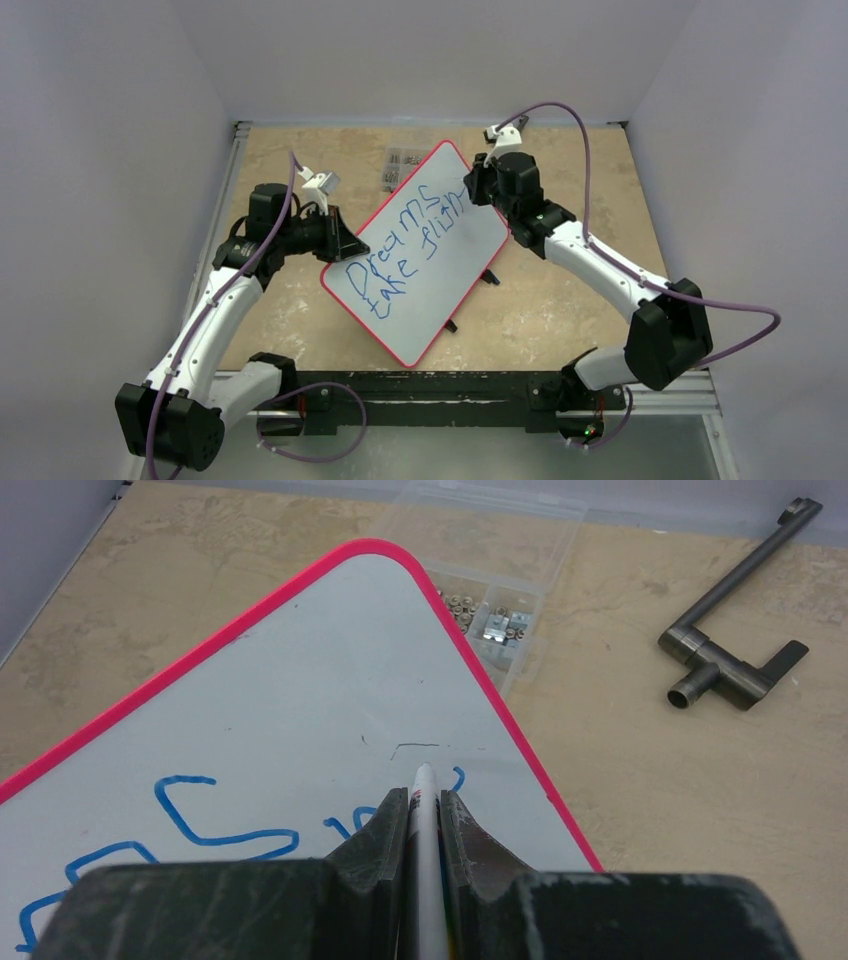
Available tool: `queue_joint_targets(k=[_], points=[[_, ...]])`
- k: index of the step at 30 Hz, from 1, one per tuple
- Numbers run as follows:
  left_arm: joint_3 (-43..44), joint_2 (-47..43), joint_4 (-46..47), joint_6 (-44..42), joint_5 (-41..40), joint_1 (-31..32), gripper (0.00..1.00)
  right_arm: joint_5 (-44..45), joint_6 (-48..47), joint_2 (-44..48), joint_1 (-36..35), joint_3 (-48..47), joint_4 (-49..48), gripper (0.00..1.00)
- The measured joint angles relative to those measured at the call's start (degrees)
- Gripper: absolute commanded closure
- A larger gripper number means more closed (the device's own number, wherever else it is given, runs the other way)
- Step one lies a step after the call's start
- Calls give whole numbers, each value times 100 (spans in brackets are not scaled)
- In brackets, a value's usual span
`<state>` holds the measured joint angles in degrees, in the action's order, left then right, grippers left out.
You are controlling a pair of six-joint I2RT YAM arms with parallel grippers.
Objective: Write a sentence on the whiteboard
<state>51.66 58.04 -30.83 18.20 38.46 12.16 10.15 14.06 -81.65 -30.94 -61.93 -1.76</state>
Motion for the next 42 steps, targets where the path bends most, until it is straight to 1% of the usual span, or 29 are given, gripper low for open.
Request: queue_joint_targets(k=[7,15,21,29,42], points=[[0,-4,-2,-2,0,-2,100,-216,48,24,0,-28,-4,100],[0,-17,-17,-2,-9,0,100,-219,46,-243,-2,-138,-37,100],[0,-20,-31,0,-17,0,100,-219,48,-260,0,-114,-72,100],[0,-20,-61,15,-42,0,100,-216,107,-164,17,238,-262,100],[0,-20,-66,24,-46,0,100,-186,179,151,26,870,-306,100]])
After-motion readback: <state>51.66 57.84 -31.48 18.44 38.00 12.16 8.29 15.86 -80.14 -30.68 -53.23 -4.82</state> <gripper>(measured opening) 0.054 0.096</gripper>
